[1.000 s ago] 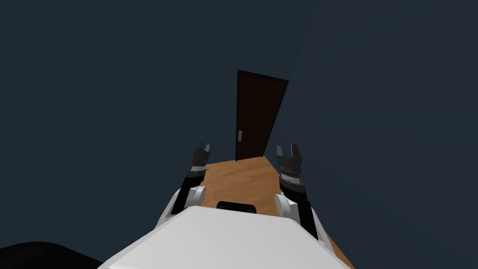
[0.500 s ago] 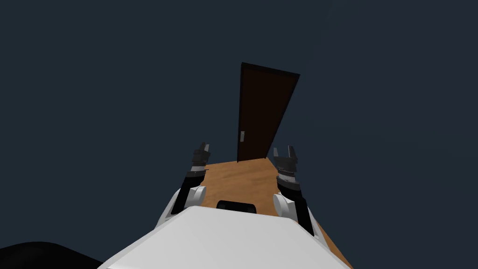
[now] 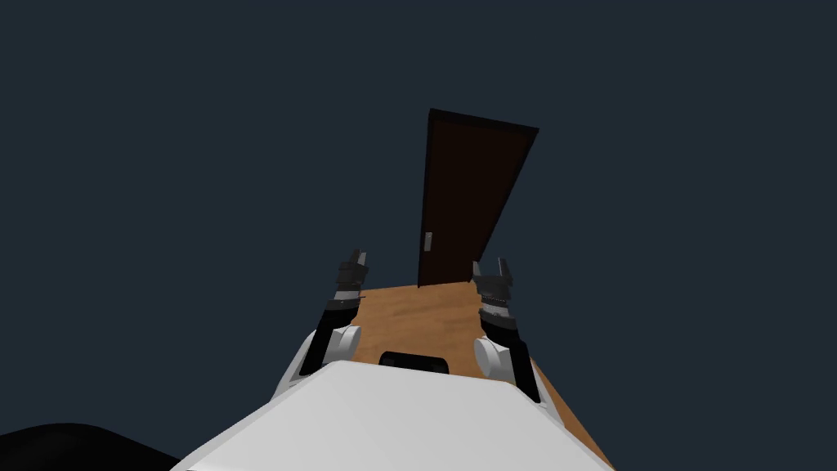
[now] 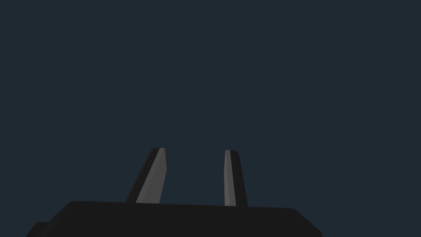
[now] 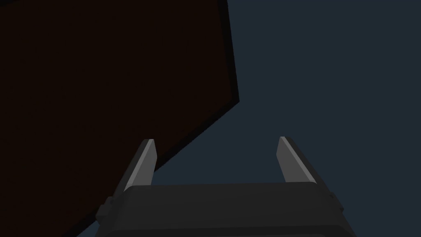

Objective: Pull the door open

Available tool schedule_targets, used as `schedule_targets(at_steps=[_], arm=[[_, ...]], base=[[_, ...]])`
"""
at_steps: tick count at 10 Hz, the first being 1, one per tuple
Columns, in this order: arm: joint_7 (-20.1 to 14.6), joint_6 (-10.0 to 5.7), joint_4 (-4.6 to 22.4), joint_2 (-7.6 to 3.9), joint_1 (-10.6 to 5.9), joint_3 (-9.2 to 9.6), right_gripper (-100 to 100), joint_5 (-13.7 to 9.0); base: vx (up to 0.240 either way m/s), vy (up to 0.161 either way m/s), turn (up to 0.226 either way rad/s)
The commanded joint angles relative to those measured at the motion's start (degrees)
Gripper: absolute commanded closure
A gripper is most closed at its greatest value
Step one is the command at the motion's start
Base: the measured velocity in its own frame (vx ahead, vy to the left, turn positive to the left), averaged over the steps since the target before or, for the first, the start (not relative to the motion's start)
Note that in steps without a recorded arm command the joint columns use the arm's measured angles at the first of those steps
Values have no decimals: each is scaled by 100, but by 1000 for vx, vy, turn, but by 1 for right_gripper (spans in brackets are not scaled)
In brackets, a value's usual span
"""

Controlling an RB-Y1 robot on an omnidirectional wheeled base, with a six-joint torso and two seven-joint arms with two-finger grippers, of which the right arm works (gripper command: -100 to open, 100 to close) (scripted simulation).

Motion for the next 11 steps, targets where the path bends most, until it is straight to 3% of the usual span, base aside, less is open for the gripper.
schedule_targets(at_steps=[1,11], arm=[[-177,21,157,-73,-55,15,-100,-215],[-1159,161,1180,-391,-412,276,-100,-1528]], base=[[118,13,100],[100,4,93]])
